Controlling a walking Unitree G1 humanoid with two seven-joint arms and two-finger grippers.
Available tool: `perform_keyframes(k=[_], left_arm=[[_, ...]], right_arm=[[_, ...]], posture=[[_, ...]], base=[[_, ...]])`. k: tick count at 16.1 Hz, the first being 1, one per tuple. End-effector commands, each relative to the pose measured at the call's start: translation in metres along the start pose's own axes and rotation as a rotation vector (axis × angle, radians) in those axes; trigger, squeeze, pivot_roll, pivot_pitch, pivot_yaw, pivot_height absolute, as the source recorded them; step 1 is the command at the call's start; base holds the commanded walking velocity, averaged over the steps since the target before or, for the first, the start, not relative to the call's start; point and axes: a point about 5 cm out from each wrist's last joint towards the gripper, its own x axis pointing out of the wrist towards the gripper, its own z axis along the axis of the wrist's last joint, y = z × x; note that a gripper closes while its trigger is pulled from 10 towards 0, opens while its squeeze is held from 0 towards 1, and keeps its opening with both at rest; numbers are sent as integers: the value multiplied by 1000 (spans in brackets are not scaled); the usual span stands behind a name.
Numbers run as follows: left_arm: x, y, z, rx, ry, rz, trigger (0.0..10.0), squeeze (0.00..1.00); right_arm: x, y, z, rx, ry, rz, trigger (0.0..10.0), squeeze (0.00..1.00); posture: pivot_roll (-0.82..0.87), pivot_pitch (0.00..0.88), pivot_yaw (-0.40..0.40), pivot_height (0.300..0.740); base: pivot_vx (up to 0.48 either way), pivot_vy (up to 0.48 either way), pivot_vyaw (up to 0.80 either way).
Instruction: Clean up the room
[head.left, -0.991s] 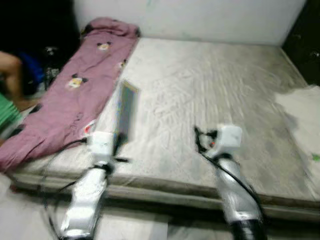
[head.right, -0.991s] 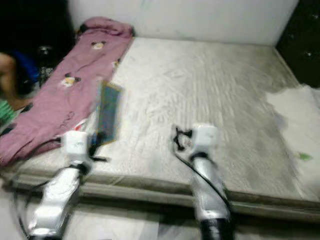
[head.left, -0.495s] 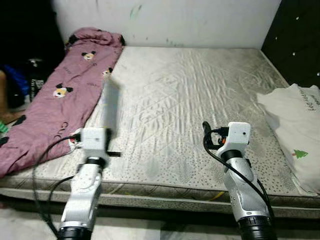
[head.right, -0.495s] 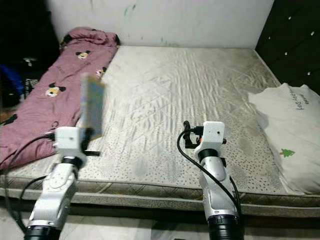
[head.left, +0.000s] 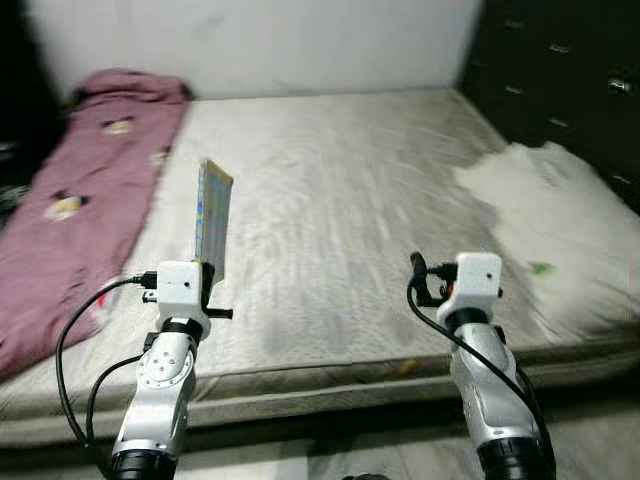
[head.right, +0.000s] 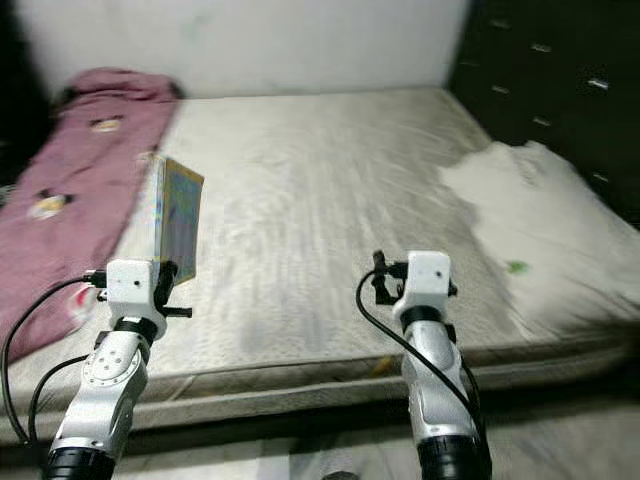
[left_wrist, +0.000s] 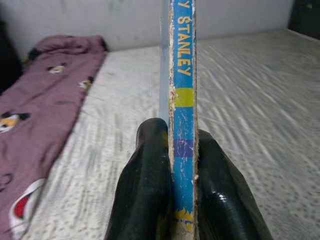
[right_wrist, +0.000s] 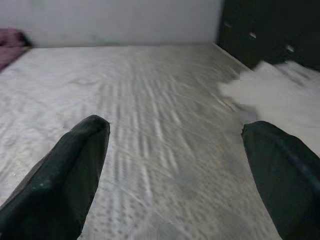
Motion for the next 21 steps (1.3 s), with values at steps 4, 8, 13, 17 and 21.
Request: perform_keyframes(k=[4,8,13,17,21], left_arm=[[2,3,11,20,-62,-4,10000,0],[2,0,15,20,-83,-21,10000,0],[2,-3,14,17,-78,-40,10000,0],[1,-5,13,7,-72,-42,10000,0],[1,-5,12,2,-68,-41,10000,0]], right_arm=[[-7,19,-9,23,19,64,10000,0],[-5,21,-5,40,8,83,10000,0],[-6,21,-4,38,2,94,10000,0],[-6,21,-5,33,8,101,10000,0],[-6,21,-5,29,10,108,10000,0]], posture=[[10,0,25,740],[4,0,20,740],[3,0,18,740],[4,0,12,740],[3,0,9,740]], base=[[0,0,-173],[0,0,0],[0,0,0],[0,-142,0],[0,-283,0]])
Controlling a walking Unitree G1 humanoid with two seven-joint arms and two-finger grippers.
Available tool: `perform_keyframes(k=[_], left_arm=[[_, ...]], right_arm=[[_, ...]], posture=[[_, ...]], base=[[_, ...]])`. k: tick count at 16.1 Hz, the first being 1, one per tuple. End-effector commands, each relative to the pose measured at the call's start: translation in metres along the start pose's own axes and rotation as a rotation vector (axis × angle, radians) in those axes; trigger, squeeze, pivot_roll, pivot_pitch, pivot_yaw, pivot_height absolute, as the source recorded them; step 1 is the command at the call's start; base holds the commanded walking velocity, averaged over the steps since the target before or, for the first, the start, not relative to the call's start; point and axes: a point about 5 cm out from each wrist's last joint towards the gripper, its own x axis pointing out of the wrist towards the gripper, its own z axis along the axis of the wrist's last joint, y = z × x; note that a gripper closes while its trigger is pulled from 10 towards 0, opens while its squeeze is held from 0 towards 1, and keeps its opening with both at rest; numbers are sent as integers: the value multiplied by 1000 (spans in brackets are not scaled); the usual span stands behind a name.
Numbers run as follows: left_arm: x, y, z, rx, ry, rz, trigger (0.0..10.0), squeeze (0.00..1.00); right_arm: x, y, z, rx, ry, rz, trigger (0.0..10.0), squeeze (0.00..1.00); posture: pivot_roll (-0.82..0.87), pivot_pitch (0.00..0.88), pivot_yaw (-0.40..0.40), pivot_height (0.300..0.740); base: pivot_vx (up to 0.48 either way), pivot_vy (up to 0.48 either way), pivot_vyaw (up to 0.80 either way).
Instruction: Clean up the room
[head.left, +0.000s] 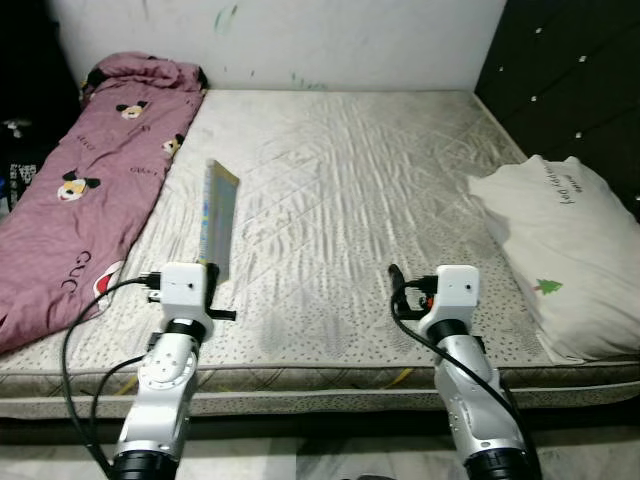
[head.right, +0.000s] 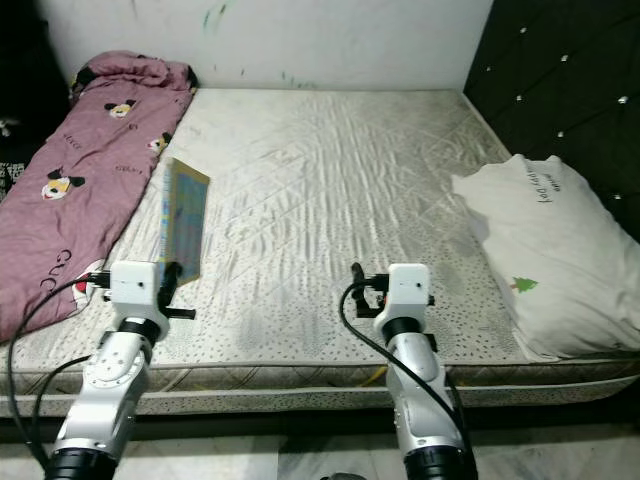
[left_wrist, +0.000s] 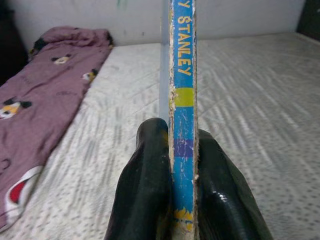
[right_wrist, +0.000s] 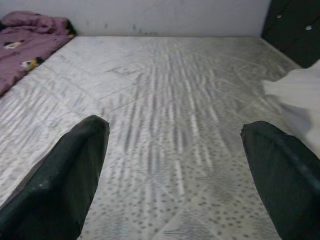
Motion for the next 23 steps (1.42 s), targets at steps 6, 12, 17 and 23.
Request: perform_keyframes(k=[6,12,17,23], left_arm=[[2,3,10,3,-47,3,10000,0],[2,-1,12,-28,-67,-25,10000,0],[2,-3,12,-40,-76,-39,10000,0],[1,-4,14,-47,-87,-56,10000,0]], right_arm=[[1,1,5,-5,-13,13,10000,0],[2,0,5,-10,-11,17,10000,0],[2,1,5,-14,-10,20,10000,0],[2,1,5,-12,-10,21,10000,0]], posture=[[-2,0,7,740],[-4,0,3,740],[-3,0,2,740],[-5,0,4,740]], base=[[0,-296,0],[0,-88,0],[0,0,0],[289,0,0]])
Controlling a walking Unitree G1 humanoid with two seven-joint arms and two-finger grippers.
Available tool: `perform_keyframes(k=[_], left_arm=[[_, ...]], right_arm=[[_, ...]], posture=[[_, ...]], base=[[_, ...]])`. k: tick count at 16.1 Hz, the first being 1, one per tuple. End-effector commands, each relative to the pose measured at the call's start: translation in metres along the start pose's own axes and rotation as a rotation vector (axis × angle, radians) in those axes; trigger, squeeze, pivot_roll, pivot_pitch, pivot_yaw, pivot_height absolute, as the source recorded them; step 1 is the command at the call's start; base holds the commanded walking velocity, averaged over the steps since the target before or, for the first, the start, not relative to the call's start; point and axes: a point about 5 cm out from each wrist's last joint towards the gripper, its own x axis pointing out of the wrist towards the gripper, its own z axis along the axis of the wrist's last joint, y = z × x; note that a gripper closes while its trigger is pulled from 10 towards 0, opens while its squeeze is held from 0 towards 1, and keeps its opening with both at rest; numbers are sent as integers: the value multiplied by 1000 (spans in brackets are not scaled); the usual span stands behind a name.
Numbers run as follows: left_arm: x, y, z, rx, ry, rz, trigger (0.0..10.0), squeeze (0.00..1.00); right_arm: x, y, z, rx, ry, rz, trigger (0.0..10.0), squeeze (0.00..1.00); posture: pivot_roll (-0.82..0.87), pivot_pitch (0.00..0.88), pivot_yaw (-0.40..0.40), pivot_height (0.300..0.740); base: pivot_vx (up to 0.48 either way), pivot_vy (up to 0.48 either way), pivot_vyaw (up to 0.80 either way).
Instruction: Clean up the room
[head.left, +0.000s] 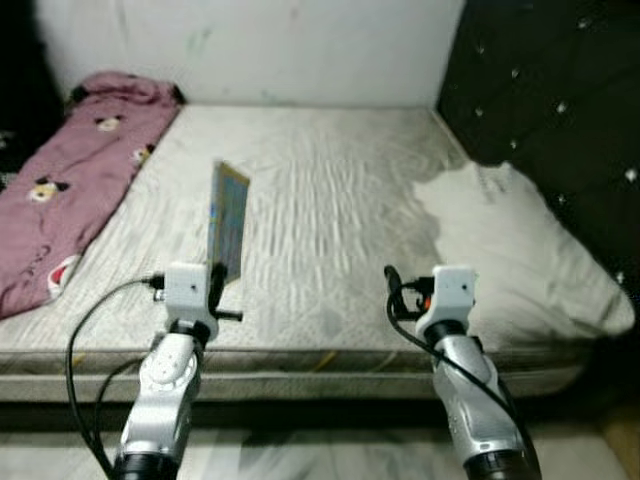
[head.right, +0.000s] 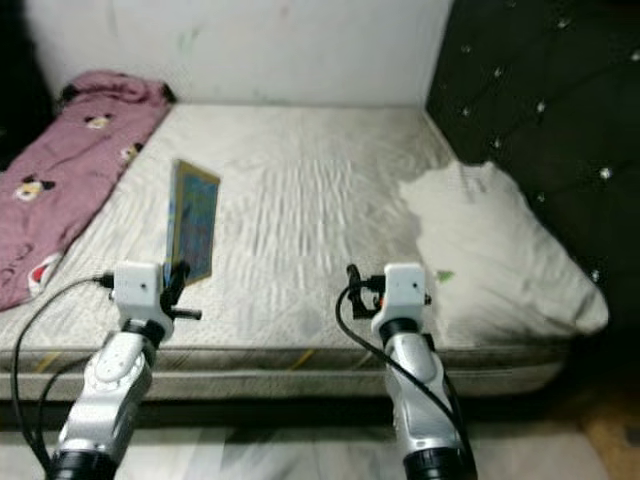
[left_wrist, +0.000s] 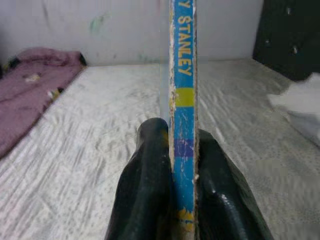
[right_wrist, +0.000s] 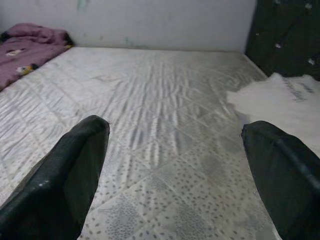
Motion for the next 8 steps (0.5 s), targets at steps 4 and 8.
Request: perform_keyframes(k=[4,8], left_arm=[[2,0,8,-6,-39,1,10000,0],[2,0,8,-9,-38,-1,10000,0]], right_arm=[[1,-3,3,0,-7,-13,10000,0],[2,-4,4,-2,-6,-13,10000,0]], posture=[[-7,0,5,740],[-7,0,3,740]], base=[[311,0,0],[311,0,0]])
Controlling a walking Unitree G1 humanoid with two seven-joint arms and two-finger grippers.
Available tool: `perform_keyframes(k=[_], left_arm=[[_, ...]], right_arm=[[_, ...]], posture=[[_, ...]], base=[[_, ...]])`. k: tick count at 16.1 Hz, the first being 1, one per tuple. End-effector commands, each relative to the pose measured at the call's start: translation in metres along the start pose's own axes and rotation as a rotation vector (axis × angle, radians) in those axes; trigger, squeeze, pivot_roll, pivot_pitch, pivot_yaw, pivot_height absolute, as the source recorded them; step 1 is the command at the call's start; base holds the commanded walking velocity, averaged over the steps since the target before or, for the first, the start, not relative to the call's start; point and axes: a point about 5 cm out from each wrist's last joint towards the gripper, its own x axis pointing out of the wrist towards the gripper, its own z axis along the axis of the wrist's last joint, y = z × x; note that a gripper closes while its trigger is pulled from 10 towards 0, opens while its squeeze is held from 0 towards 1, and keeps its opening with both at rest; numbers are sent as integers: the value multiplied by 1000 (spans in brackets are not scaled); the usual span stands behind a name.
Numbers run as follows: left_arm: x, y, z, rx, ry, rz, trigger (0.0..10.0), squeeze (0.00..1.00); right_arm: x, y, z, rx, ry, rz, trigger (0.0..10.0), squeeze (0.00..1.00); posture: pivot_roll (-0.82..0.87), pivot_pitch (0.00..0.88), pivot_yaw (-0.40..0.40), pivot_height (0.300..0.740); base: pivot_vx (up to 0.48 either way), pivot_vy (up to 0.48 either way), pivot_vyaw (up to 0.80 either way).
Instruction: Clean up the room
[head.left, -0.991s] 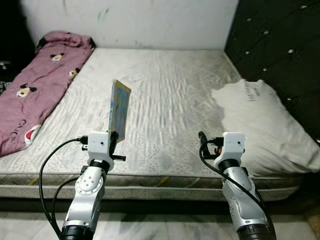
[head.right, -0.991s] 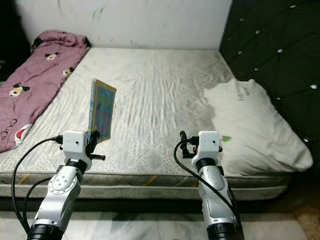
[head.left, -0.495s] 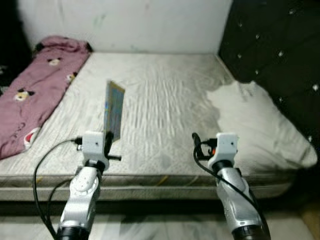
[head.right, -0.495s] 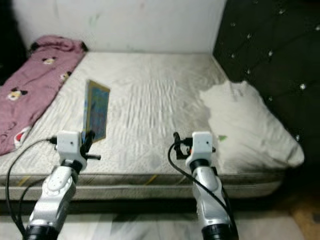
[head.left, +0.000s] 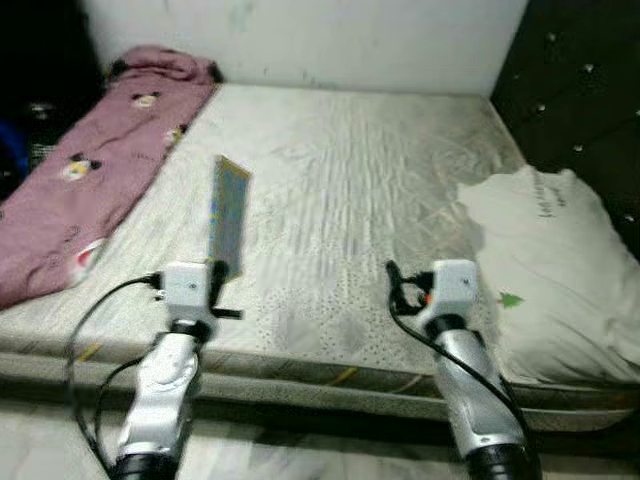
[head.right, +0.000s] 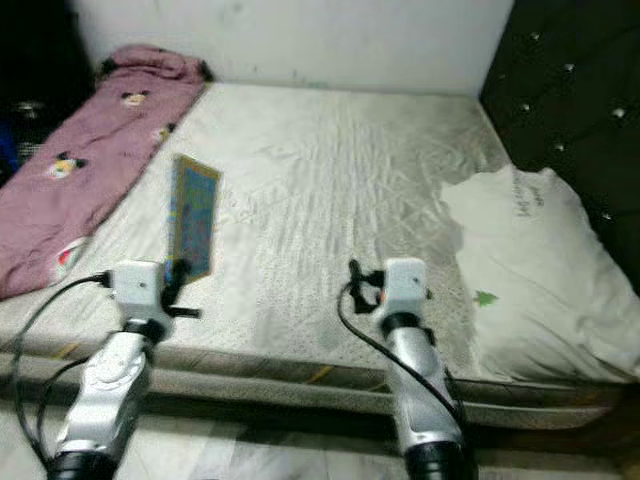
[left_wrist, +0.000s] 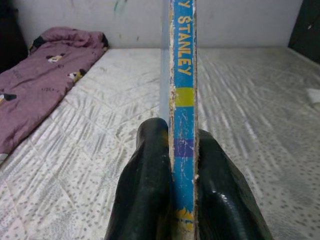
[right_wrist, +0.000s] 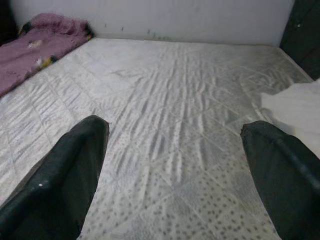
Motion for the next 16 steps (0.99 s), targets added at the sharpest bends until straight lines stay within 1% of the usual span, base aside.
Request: perform_keyframes(k=[1,6,9,12,15,16], left_arm=[[6,-11,12,-11,-55,-34,10000,0],[6,-10,12,-8,-50,-33,10000,0],[6,-11,11,0,-42,-32,10000,0],[7,-8,9,8,-28,2,10000,0],[7,-10,9,12,-27,-4,10000,0],[7,-10,9,12,-27,-5,10000,0]], right_arm=[[-4,-13,-3,-13,15,-38,10000,0],[-4,-13,-3,-12,16,-39,10000,0],[-4,-13,-3,-11,17,-39,10000,0],[-5,-13,-3,-11,19,-38,10000,0],[-5,-14,-4,-13,21,-38,10000,0],[-5,-14,-4,-14,22,-38,10000,0]], posture=[[-7,0,2,740],[-8,0,4,740],[-7,0,4,740],[-8,0,3,740],[-9,0,1,740],[-9,0,1,740]], base=[[311,0,0],[296,0,0],[0,0,0],[0,0,0],[0,0,0],[0,-247,0]])
